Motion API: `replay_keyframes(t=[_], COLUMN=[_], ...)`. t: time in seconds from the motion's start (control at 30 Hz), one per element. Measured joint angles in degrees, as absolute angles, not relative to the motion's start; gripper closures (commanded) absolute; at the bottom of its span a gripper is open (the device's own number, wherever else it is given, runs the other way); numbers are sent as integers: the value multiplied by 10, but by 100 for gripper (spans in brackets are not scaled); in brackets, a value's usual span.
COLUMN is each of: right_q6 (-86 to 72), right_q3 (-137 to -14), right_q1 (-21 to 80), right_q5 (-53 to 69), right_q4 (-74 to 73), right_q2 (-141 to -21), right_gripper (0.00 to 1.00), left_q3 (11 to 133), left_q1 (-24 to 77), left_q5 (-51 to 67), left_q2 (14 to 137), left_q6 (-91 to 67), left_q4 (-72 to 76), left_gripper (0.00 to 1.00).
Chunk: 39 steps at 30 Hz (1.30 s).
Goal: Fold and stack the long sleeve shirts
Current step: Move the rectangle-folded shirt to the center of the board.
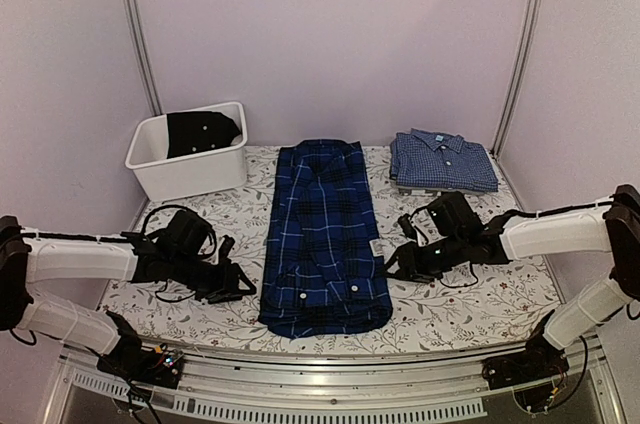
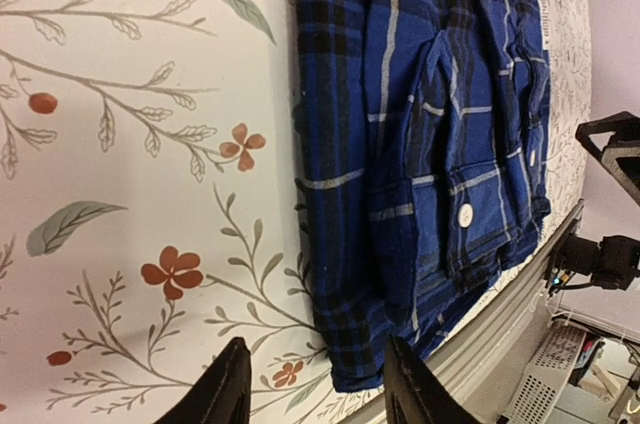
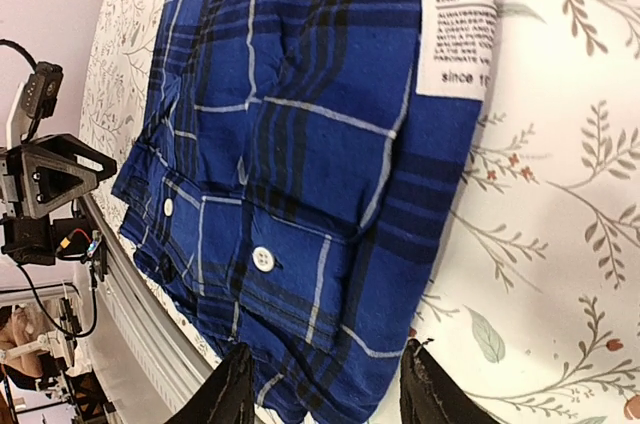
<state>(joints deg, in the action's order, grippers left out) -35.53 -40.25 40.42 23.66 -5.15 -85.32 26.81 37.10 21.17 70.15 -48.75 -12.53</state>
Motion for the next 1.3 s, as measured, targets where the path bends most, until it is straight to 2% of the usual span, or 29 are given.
replay_keyframes(t=[0.47,0.8,1.3], right_q6=[-413,-442,-459], right_q3=[-295,-288,-289], right_q1=[420,431,435], right_q5=[268,277,304], right_q4=[0,51,133], right_q2=[-828,-853,-898], right_gripper=[51,51,51], left_q3=[239,244,263], left_q1=[364,381,399], left_q5=[288,314,315], left_q2=[759,826,859], left_q6=[-522,-549,-566], left_q4=[-43,42,64], left_gripper=[57,59,63])
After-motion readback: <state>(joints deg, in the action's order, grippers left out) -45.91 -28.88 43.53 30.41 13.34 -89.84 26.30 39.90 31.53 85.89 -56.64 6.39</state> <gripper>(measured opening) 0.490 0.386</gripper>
